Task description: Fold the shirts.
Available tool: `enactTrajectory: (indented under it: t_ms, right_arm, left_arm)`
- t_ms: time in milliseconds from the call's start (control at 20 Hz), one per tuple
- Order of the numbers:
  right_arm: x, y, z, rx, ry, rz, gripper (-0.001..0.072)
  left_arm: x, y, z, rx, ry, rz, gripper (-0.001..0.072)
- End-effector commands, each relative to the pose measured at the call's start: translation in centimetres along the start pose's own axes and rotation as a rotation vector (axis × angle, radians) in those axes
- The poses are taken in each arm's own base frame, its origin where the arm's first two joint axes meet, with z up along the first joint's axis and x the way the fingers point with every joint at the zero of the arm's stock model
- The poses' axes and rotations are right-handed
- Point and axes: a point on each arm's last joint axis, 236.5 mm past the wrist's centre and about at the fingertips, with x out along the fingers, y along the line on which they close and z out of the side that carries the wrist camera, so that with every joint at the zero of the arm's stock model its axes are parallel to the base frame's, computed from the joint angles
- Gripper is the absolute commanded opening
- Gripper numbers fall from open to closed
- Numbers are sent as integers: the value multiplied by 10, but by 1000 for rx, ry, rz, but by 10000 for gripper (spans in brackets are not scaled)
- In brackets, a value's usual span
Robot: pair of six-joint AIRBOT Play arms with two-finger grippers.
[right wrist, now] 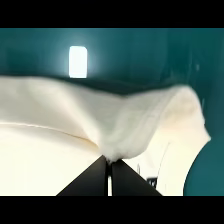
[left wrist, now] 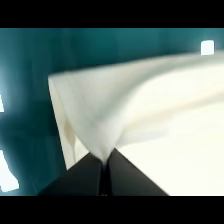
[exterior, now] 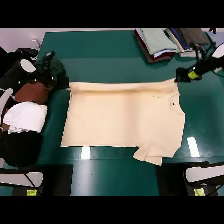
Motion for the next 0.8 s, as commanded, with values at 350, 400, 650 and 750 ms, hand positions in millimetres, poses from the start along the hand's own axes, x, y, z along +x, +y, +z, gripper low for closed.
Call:
enactTrajectory:
  t_ms: [350, 400, 650, 750]
  right_arm:
    - [-10, -4, -62, 82, 60, -30, 347]
    - [-24, 0, -66, 75, 51, -28, 347]
    - [-70, 44, -101, 47, -22, 77, 347]
    - [-74, 55, -117, 51, -31, 109, 347]
  left_arm:
    - [-15, 1, -58, -119, 173, -20, 540]
    - [-28, 2, -65, -99, 183, 0, 540]
    - [-64, 16, -179, -97, 310, 124, 540]
    - [-60, 15, -235, -130, 379, 119, 540]
